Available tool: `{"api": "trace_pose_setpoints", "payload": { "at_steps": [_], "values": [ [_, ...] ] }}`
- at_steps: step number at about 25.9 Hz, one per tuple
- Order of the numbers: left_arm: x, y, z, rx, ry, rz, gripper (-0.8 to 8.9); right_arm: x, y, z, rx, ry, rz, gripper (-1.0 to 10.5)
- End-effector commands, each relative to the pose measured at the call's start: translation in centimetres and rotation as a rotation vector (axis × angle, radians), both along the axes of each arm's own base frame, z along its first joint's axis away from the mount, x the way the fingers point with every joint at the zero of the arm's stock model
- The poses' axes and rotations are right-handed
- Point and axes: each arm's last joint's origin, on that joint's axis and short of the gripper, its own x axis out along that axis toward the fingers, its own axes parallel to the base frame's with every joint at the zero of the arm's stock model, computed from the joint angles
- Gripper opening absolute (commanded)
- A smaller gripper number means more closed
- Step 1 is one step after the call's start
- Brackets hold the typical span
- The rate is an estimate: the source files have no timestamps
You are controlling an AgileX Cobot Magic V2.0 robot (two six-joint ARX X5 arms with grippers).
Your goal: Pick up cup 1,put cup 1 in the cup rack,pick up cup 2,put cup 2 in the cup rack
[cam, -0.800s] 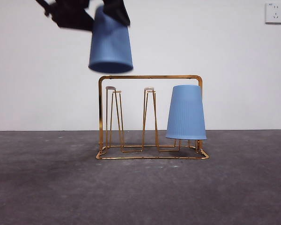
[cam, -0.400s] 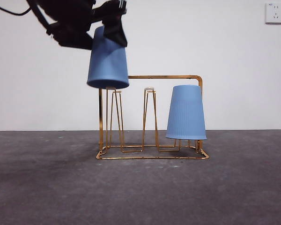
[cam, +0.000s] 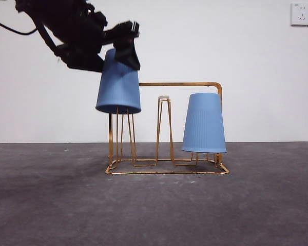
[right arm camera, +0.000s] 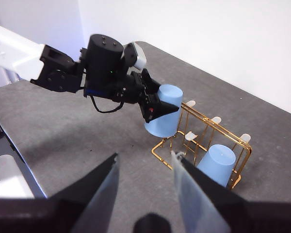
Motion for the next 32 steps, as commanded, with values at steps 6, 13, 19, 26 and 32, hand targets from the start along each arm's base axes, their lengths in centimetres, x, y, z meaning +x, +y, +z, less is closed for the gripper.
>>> {"api": "trace_pose_setpoints", "payload": {
  "at_steps": [6,13,19,26,32],
  "values": [
    [0.9,-0.4,-2.3,0.023,0.046,-0.003,-0.08,0.1,0.1,-0.1,0.003,0.001,-0.003,1.9],
    [1.2,-0.7,-3.4,0.043,0.082,-0.005,-0.08,0.1,0.0,-0.1,-0.001,-0.002,-0.016,1.9],
    [1.4,-0.8,-4.6,0.071,0.132,0.000,-0.08,0.1,0.1,-0.1,-0.001,-0.003,-0.016,1.9],
    [1.5,-0.8,-5.7,0.105,0.190,0.003,-0.08,0.1,0.1,-0.1,-0.005,-0.008,-0.013,1.9],
    [1.0,-0.5,-6.6,0.149,0.282,0.012,0.78,0.1,0.1,-0.1,-0.007,-0.010,-0.012,1.9]
  ]
}}
